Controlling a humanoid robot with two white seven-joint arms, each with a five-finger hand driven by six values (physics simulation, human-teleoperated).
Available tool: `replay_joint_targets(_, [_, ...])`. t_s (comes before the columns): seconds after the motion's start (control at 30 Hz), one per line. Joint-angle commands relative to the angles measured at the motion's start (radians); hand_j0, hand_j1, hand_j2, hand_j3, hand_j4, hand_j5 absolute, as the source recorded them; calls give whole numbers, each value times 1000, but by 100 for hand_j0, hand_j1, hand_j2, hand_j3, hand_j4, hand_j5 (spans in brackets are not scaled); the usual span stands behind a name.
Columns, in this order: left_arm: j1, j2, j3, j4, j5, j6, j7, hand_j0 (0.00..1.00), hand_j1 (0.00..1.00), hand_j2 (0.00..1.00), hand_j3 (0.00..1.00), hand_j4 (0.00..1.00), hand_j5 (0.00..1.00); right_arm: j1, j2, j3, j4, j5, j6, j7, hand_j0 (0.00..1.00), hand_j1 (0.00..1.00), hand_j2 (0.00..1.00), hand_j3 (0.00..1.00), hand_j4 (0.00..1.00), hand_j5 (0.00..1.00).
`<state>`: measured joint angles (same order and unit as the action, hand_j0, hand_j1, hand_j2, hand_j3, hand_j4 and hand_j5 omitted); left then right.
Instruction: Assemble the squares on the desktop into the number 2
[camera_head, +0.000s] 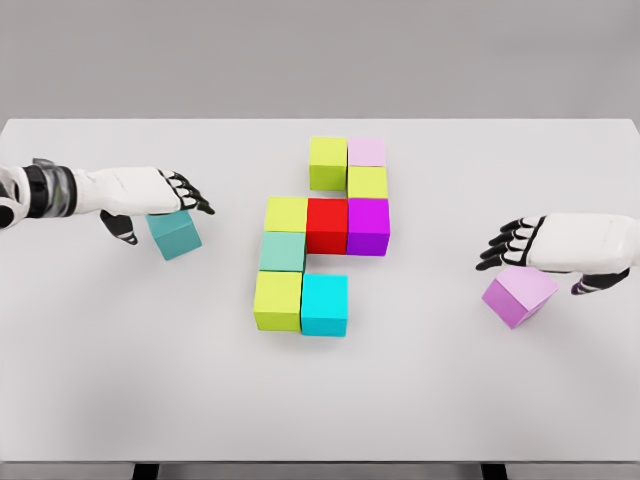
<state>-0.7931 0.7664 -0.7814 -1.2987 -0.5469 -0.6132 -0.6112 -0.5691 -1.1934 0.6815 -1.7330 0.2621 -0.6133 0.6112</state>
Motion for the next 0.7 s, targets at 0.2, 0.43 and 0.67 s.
replay_joint_targets(0.2, [2, -7, 1, 12, -19, 2, 0, 93, 93, 93, 93, 93, 93, 18, 3, 3, 7, -3, 2, 0, 100, 100, 100, 100, 100, 100])
replay_joint_targets(0.43, [2, -9, -21, 10, -27, 2, 0, 84, 84, 84, 84, 84, 84, 21, 15, 1, 46, -3, 2, 0, 100, 100, 100, 100, 100, 100])
replay_joint_targets(0.67, [0, -9, -39, 10, -27, 2, 0, 62, 62, 62, 62, 62, 62, 20, 44, 1, 78, -3, 2, 0, 100, 100, 100, 100, 100, 100])
